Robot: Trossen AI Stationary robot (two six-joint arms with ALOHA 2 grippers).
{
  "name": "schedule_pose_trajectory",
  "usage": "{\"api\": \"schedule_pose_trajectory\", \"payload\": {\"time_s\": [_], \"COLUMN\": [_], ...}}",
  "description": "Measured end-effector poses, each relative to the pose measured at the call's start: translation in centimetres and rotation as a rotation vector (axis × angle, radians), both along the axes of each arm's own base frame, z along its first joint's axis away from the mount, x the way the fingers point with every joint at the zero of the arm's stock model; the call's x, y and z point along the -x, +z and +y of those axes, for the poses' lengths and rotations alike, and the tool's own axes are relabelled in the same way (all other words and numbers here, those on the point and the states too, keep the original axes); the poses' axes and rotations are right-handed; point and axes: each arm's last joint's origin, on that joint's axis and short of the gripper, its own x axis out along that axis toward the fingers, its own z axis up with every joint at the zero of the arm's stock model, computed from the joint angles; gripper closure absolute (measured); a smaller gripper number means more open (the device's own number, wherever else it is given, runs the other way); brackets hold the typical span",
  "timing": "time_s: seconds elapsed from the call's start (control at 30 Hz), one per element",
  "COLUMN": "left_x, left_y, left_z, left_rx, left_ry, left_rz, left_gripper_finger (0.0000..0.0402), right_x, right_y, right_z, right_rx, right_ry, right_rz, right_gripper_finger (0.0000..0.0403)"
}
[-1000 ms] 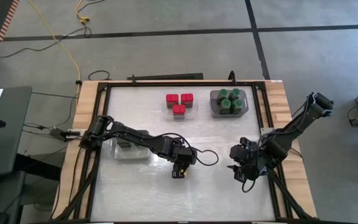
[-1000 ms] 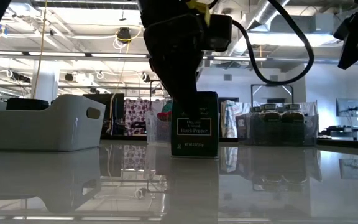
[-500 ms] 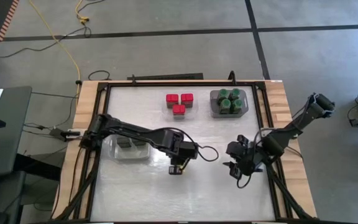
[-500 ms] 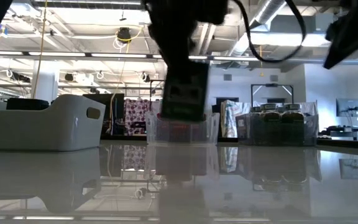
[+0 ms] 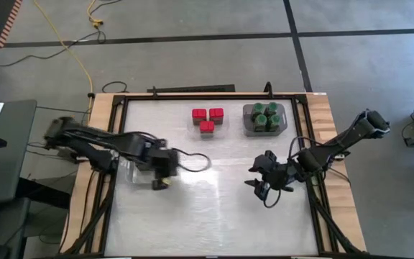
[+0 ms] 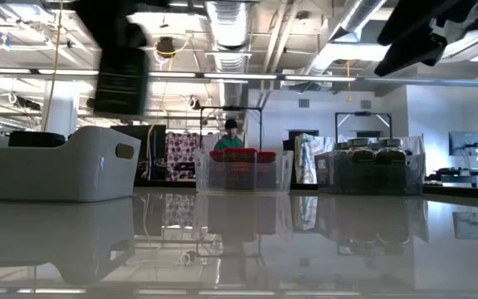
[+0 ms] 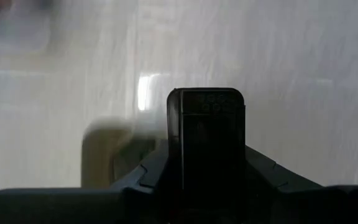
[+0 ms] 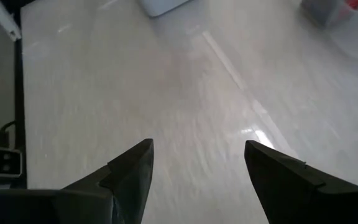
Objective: Sort spices by type
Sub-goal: Put the black seasoning can into the gray bin
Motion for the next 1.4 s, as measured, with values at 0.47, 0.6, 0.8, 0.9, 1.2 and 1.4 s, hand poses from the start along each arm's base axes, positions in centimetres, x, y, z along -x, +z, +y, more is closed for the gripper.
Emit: {"api": "schedule_pose_trajectory", "payload": {"time_s": [0.47, 0.6, 0.8, 0.9, 1.2, 1.4], "left_x": [10.6, 11.7, 12.6, 12.7, 13.2, 13.5], "left_y": [-2.1, -3.4, -5.2, -5.7, -6.9, -8.2], "left_z": [0.6, 0.5, -0.1, -0.6, -1.1, -1.3], "left_rx": [0.000, -0.028, -0.021, -0.016, -0.072, -0.067], "left_ry": [0.053, 0.057, 0.057, 0.024, 0.000, 0.006], "left_rz": [-0.110, -0.089, -0.062, -0.074, -0.075, -0.062], "left_gripper_finger": [0.0282, 0.0282, 0.0282, 0.0282, 0.0281, 0.0281], "right_x": [-1.2, -1.4, -1.6, -1.8, -2.0, -2.1], "right_y": [0.1, 0.1, 0.1, 0.1, 0.2, 0.2], "right_z": [-2.8, -3.3, -4.1, -4.6, -5.5, -5.8], "right_rx": [-0.075, -0.074, -0.078, -0.079, -0.080, -0.079], "right_ry": [-0.193, -0.214, -0.252, -0.273, -0.311, -0.325], "right_rz": [-0.027, -0.027, -0.034, -0.036, -0.042, -0.042], "right_gripper_finger": [0.0123, 0.0123, 0.0123, 0.0123, 0.0123, 0.0123]}}
